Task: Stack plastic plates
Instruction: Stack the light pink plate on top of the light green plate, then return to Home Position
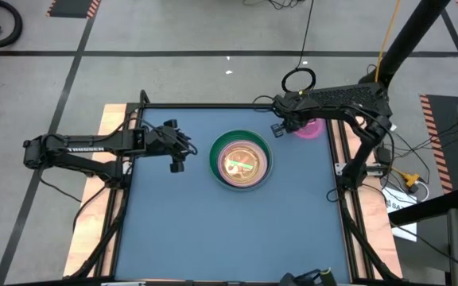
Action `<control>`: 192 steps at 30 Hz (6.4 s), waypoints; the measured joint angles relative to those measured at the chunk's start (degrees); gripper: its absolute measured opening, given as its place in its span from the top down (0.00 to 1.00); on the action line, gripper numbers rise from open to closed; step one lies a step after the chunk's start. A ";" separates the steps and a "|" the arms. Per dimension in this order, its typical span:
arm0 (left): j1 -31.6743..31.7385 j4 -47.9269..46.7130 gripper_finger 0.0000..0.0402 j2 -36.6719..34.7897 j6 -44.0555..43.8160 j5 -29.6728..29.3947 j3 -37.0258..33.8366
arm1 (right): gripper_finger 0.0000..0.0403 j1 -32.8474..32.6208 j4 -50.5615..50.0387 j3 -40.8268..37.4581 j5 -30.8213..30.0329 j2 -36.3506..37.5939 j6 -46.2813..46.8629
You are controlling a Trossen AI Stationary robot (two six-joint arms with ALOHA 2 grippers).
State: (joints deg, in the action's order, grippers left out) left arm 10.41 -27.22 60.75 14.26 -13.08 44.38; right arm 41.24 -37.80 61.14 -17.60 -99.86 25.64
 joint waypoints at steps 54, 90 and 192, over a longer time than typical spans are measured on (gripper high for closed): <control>-0.47 0.19 0.44 0.02 -10.61 0.17 0.04 | 0.75 -46.71 23.60 1.86 2.70 9.76 -20.36; -18.42 9.27 0.44 -35.38 -14.46 -1.90 -21.83 | 0.92 -43.43 61.12 -32.84 -3.31 33.78 -36.85; -11.60 30.45 0.44 -45.75 -14.53 -4.98 -43.74 | 0.92 -43.70 62.73 -60.26 7.20 72.70 -30.86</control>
State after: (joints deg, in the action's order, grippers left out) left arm -1.19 3.22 15.00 -0.27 -18.06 0.64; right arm -2.46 24.93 0.87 -10.39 -27.16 -5.22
